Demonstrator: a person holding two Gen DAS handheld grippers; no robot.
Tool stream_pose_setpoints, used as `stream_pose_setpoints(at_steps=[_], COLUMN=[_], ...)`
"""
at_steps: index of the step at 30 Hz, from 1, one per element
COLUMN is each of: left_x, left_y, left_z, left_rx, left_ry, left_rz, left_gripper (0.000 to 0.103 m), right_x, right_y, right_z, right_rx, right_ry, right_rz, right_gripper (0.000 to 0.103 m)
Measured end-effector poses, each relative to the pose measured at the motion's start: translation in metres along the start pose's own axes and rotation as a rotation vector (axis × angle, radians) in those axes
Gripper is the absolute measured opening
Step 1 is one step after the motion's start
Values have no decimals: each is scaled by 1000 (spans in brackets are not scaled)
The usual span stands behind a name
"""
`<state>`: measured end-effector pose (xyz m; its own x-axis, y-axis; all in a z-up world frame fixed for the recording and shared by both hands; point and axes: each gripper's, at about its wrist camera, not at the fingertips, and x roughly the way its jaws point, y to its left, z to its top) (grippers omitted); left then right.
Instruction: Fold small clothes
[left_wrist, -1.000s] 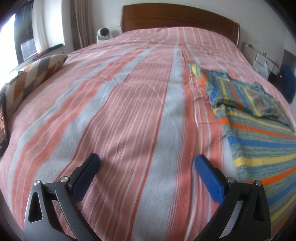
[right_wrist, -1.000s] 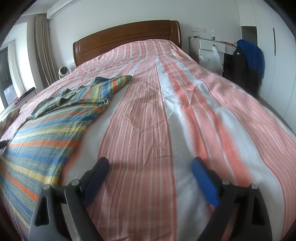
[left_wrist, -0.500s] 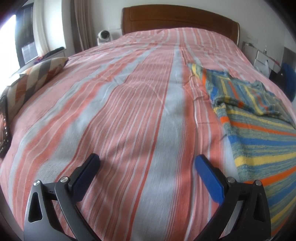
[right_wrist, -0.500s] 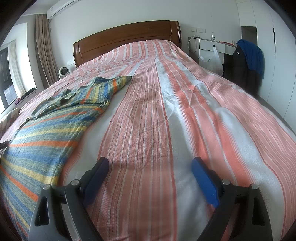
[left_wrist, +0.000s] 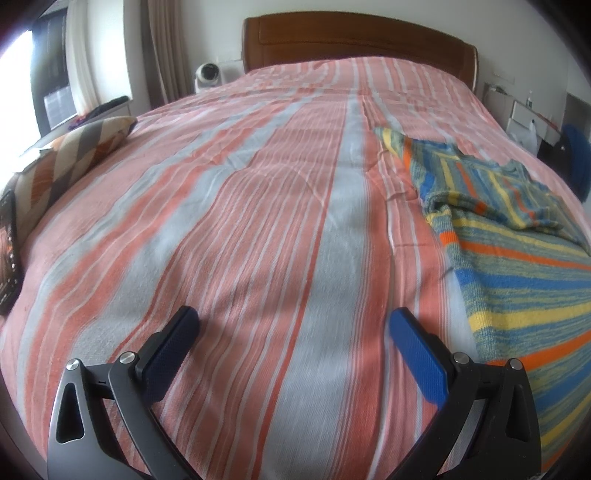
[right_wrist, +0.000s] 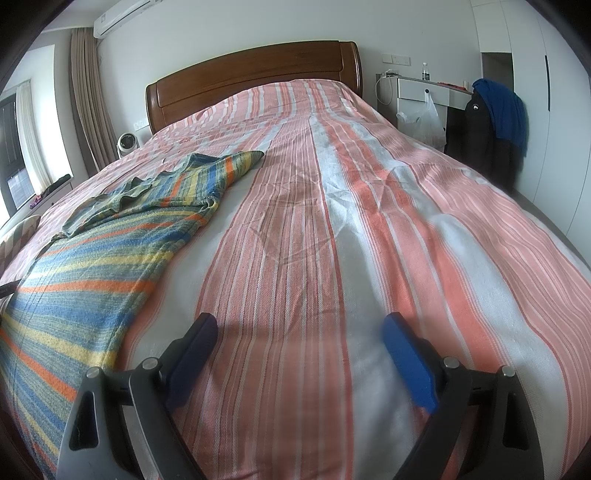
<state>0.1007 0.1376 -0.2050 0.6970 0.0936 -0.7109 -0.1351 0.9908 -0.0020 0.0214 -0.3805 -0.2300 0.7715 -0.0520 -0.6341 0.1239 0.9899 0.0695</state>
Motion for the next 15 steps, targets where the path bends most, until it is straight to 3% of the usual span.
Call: stream_pose_setpoints(at_steps=[9,12,15], left_x=[-14,-38,-58], left_y=[15,21,13], left_z=[2,-2,-16], left_rx=[-58,-109,-58], left_ry=[17,56,173], left_rz=[-55,-155,-244], left_gripper=[102,102,102], right_x=[-2,-21,-52], right_y=[1,-1,3], right_z=[3,15,25], right_rx=[-3,11,-32], right_ry=[22,50,77], right_rz=[7,57,147], right_gripper=[90,90,90])
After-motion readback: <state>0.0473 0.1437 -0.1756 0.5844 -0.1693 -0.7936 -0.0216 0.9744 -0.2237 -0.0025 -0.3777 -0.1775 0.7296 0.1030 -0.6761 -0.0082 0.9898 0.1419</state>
